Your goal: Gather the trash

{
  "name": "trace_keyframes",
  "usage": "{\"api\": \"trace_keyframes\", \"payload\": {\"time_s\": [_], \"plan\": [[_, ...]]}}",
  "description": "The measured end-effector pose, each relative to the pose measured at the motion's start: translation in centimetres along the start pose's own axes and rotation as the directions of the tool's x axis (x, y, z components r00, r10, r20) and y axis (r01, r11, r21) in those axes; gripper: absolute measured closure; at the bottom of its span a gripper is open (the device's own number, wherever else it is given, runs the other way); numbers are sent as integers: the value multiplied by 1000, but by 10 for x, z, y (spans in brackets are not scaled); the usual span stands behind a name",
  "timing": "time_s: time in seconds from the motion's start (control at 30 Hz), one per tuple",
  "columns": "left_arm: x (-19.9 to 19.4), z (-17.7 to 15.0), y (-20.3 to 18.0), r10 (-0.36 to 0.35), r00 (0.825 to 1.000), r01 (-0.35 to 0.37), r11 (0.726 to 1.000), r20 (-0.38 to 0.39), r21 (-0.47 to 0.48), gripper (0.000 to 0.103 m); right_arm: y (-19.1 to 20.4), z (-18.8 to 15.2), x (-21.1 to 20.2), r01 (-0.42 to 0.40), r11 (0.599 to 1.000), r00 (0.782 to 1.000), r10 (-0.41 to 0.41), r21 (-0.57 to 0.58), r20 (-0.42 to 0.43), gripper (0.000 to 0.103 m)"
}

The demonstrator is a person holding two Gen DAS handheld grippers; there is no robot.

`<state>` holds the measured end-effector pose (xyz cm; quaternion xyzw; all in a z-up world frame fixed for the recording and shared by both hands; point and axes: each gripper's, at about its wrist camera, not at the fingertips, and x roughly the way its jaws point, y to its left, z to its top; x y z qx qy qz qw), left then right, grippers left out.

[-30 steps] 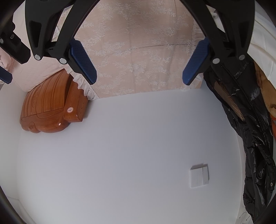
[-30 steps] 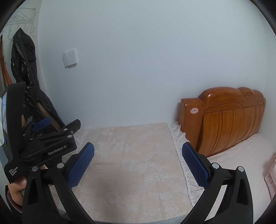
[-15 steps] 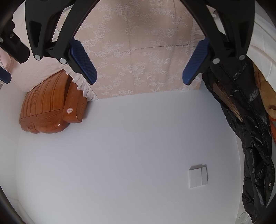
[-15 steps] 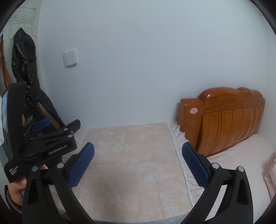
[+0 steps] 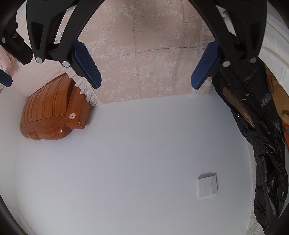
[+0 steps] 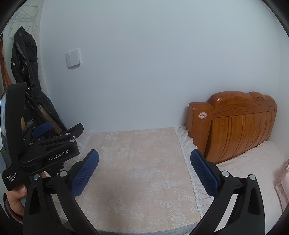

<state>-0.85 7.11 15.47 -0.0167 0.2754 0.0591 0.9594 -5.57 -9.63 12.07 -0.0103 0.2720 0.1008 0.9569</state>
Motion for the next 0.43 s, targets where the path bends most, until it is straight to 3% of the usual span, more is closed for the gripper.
{"api": "trace_keyframes", "payload": {"time_s": [0.43], "plan": [[4, 1, 1, -16, 1000, 16, 1000, -18, -9, 8, -4, -2, 3, 0, 1000, 1000, 0, -3, -13, 2]]}}
